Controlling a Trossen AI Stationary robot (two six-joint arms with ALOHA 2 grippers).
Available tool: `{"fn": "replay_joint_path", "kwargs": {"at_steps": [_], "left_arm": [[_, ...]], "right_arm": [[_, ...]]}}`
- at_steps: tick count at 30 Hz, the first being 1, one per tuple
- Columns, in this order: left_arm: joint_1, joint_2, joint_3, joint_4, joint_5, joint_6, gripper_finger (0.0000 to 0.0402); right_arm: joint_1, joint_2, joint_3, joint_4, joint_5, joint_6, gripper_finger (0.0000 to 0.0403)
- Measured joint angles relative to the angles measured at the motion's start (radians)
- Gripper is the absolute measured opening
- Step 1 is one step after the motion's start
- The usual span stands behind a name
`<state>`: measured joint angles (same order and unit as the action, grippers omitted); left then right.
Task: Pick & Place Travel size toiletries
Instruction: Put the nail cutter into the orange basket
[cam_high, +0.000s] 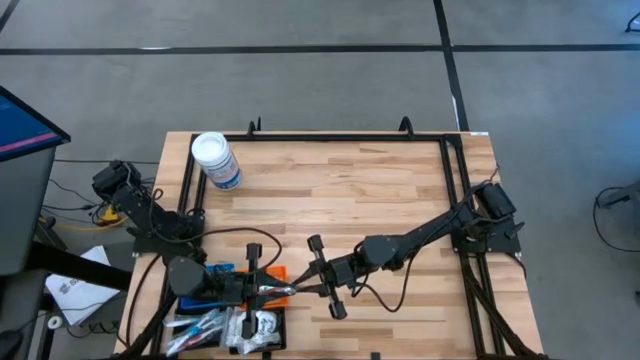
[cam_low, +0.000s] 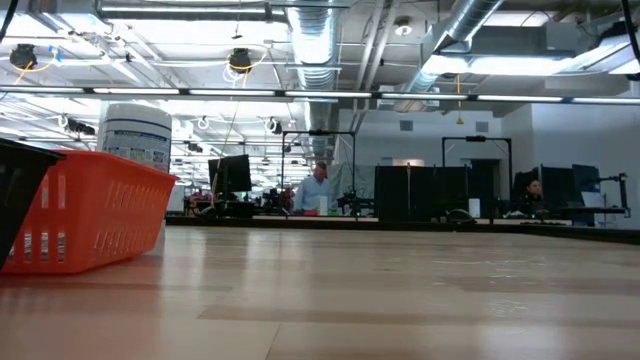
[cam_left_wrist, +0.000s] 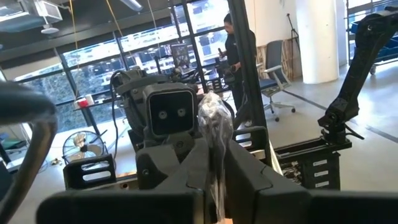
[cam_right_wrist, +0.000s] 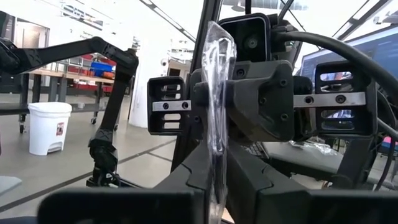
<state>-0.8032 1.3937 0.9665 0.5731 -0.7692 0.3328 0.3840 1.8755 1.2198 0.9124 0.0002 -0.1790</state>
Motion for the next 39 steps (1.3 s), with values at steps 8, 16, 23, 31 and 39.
{"fn": "replay_joint_path", "kwargs": {"at_steps": [8, 16, 23, 31, 39], "left_arm": [[-0.003, 0.0, 0.0, -0.017, 0.007, -0.028, 0.0016], [-0.004, 0.0, 0.0, -0.019, 0.008, -0.035, 0.0016], [-0.018, 0.0, 0.0, -0.019, -0.009, -0.035, 0.0016], [-0.063, 0.0, 0.0, -0.031, -0.101, -0.038, 0.0016], [-0.081, 0.0, 0.001, -0.183, -0.166, -0.19, 0.0016]], "right_arm": [[0.0, 0.0, 0.0, -0.016, 0.001, 0.005, 0.0089], [-0.001, 0.0, 0.0, -0.045, 0.004, 0.014, 0.0187], [0.008, -0.031, -0.002, -0.194, 0.004, 0.015, 0.0251], [0.006, -0.205, 0.0, -0.595, 0.0, 0.025, 0.0255], [0.009, -0.313, 0.0, -0.945, 0.0, 0.104, 0.0255]]}}
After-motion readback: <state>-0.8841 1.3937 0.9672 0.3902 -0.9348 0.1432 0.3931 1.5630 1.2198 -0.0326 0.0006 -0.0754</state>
